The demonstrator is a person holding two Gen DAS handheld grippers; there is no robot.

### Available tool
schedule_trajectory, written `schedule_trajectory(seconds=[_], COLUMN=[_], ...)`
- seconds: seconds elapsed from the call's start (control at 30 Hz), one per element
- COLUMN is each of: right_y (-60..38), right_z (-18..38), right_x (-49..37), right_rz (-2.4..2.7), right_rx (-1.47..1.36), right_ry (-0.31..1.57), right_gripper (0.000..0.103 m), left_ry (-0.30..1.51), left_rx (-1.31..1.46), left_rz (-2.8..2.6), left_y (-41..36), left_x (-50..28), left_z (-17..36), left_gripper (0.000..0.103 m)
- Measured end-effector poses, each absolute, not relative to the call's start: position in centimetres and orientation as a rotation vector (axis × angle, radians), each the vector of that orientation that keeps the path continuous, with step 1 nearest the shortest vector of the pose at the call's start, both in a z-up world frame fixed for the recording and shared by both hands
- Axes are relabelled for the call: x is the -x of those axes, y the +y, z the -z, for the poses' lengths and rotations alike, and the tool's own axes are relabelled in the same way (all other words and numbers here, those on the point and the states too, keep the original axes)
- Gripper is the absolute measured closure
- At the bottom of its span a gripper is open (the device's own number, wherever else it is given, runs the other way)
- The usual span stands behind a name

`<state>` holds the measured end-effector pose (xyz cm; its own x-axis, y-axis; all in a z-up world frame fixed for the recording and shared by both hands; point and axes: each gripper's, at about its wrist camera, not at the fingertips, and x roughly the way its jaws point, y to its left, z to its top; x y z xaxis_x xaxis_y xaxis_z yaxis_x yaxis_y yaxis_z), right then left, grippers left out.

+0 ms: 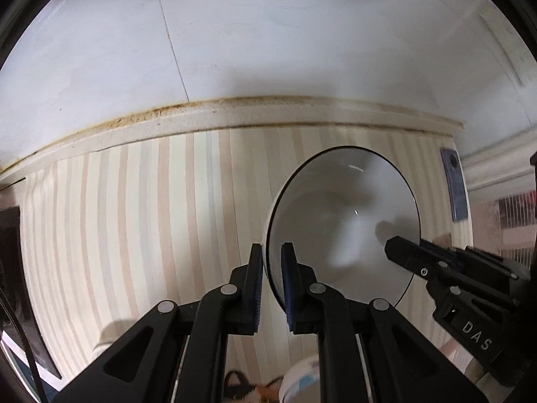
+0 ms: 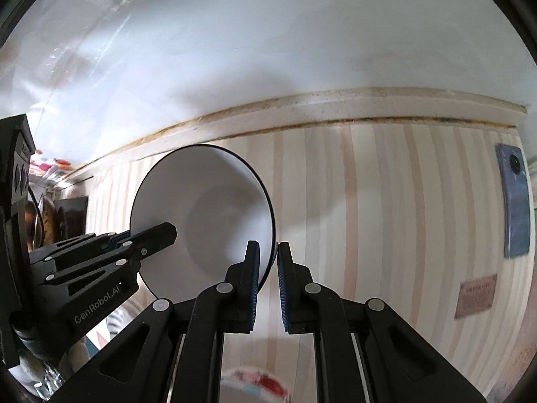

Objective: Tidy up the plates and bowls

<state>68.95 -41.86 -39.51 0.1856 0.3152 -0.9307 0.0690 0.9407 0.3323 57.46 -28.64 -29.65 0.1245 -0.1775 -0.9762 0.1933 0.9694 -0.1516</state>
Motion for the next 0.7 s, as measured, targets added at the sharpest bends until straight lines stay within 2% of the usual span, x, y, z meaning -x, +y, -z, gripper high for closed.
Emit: schedule_trajectory(seconds=[0.37, 0.7], right_y=[-43.1, -43.4], right_z=[34.8, 34.8], right_x=[-60.2, -52.5], right_rz=[-0.182, -0.183], right_rx=[-0.339, -0.367], right_ry=[1.359, 1.405], right_gripper=[0.09, 0.09], left_ry=[1.425, 1.476], left_rx=[-0.043, -0.087], left_rz=[0.355, 0.405], left_y=[-27.2, -28.3], left_x=[-54.3, -50.2], left_z=[27.8, 30.4], left_gripper=[0.094, 0.094])
